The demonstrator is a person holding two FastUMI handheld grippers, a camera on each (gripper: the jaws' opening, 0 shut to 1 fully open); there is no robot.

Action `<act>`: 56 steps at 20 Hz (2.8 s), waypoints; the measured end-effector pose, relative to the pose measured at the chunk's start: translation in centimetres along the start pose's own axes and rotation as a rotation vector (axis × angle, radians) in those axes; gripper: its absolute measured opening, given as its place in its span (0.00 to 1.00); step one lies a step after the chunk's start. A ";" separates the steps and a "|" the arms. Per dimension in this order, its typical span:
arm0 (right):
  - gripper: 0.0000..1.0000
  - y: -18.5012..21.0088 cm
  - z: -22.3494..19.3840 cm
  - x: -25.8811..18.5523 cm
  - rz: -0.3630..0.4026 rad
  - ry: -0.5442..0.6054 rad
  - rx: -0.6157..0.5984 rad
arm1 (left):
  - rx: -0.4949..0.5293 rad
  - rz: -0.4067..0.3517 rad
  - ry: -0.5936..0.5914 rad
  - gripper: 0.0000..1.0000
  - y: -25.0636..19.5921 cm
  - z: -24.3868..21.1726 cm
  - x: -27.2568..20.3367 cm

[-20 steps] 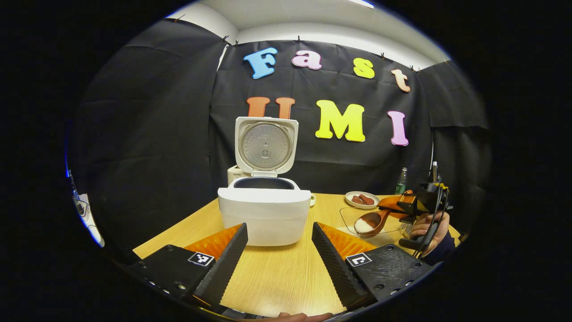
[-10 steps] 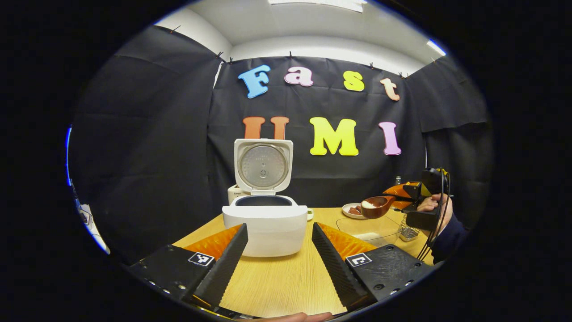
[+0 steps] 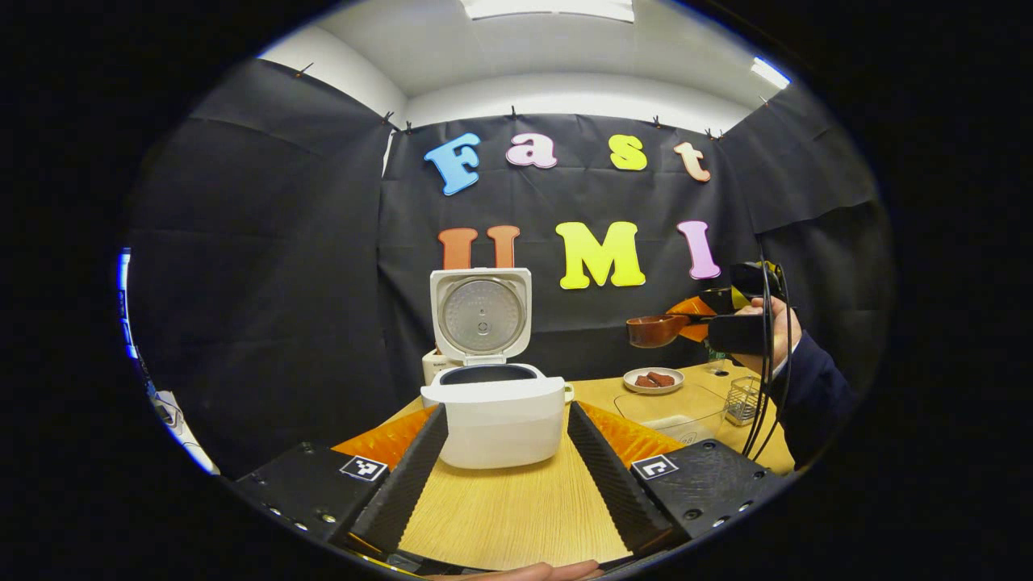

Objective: Close the left gripper, press the button to open the rice cooker; take a wooden spoon from the chopstick holder with the right hand, scoop a spoonful of rice and pour it into the rice cooker, then put the wooden spoon back into the chopstick holder.

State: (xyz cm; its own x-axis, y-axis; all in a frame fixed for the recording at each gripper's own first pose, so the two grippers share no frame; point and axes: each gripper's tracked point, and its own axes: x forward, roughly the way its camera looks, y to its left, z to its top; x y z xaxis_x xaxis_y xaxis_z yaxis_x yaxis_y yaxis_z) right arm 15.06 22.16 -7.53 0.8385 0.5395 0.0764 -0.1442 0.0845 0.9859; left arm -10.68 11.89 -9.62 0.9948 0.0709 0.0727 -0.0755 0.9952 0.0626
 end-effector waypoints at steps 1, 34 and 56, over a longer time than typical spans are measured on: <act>0.15 0.7 -0.3 0.8 0.007 -0.001 -0.016 | -0.003 0.005 0.001 0.95 0.4 0.0 -0.1; 0.12 10.8 -22.1 22.1 0.045 -0.035 -1.421 | -0.098 0.046 0.013 0.95 3.4 0.4 -3.5; 0.15 11.4 -17.2 10.8 0.182 0.010 -1.746 | -0.048 0.011 -0.029 0.92 -2.1 3.0 -2.7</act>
State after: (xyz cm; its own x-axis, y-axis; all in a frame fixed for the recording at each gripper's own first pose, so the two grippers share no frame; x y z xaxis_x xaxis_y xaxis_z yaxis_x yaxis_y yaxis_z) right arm 13.42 43.34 2.00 0.7473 0.6473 0.1501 -0.5779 0.7446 -0.3341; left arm -13.46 9.40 -6.91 0.9915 0.0803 0.1025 -0.0821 0.9965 0.0134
